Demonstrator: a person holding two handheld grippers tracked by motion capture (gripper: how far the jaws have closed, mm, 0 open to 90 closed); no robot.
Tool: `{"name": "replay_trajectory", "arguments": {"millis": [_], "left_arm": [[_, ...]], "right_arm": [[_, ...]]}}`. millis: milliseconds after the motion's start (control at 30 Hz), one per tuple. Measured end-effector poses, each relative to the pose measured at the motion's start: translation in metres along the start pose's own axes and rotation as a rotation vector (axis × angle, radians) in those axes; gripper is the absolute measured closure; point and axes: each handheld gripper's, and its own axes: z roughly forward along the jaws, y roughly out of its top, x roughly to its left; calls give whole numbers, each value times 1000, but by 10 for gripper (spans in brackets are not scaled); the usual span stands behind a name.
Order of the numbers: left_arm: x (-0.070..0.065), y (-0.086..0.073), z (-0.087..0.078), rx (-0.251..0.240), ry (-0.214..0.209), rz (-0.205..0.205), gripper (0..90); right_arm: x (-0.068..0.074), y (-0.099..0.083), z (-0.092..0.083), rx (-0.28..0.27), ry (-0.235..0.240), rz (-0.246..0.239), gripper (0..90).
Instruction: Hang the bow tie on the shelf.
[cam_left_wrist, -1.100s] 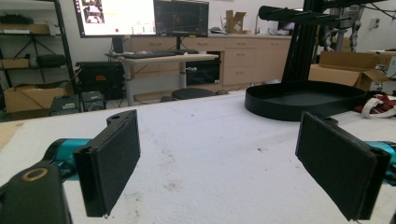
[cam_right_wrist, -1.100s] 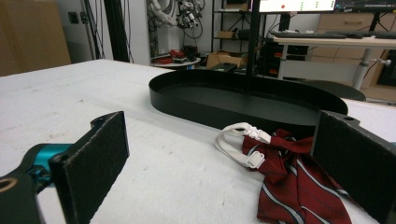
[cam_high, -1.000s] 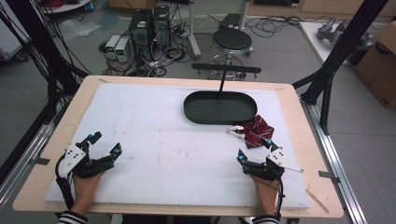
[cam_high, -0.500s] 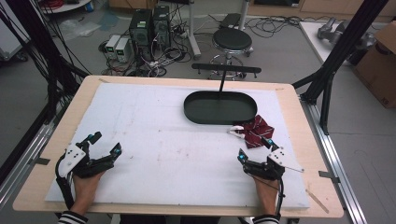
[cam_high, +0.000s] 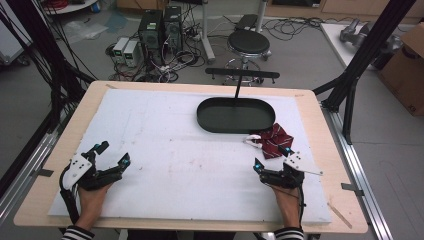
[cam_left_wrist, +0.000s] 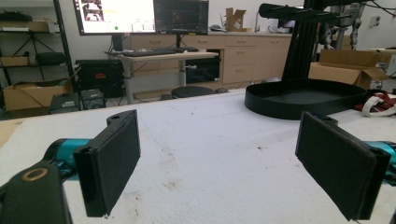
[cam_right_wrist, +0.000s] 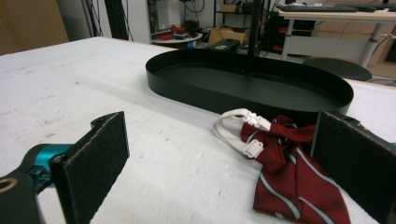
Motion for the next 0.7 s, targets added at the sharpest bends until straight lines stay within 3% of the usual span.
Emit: {"name": "replay_trajectory", "arguments": {"millis": [300, 700], "left_arm": [[0, 0, 0, 1, 0, 1, 143], [0, 0, 0, 5, 0, 2, 144]], "right_arm": [[-6, 34, 11, 77, 23, -60, 32], [-13, 58, 32, 191, 61, -88, 32]]}}
